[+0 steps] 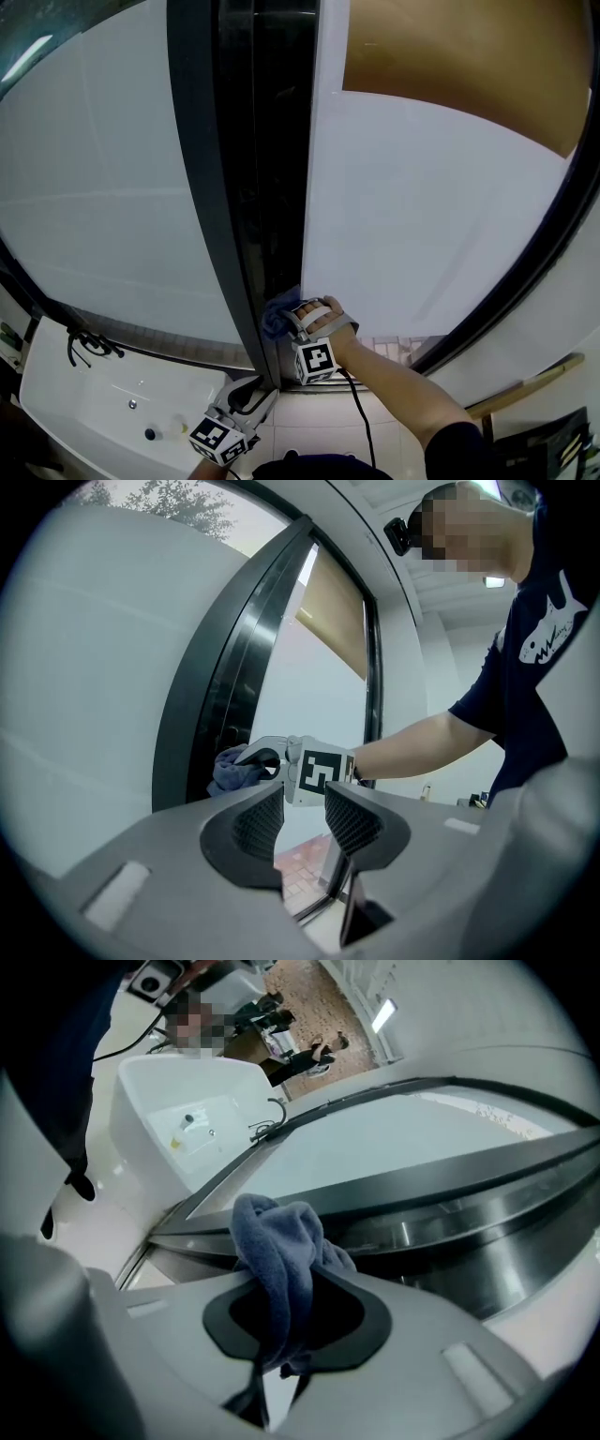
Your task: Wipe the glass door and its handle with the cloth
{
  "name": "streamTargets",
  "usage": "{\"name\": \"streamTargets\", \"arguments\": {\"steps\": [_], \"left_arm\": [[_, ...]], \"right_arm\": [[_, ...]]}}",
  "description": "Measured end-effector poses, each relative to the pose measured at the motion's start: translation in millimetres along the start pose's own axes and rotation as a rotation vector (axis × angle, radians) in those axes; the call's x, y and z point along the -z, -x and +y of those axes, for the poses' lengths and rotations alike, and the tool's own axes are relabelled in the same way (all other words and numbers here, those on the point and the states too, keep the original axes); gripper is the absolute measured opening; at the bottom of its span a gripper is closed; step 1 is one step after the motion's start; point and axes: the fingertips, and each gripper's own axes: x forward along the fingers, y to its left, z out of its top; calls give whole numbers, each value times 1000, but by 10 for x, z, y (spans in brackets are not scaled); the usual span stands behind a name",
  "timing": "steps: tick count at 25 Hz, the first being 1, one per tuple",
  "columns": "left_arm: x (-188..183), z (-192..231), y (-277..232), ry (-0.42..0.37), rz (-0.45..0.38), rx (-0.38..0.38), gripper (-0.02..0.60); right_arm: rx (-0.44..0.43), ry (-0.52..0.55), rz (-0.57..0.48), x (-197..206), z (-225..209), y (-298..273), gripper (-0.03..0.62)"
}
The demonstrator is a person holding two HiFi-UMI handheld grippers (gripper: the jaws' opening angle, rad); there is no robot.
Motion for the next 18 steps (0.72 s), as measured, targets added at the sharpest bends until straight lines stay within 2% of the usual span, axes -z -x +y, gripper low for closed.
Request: {"name": "streamTargets", "arguments": {"steps": [12,18], "left_arm": [[21,-89,-198,-2,3,59,135],[-4,-147,-255,-7,5,77,135]], "right_arm": [[-9,-82,111,771,248,425,64],[-7,-220,147,990,304,544,64]]}}
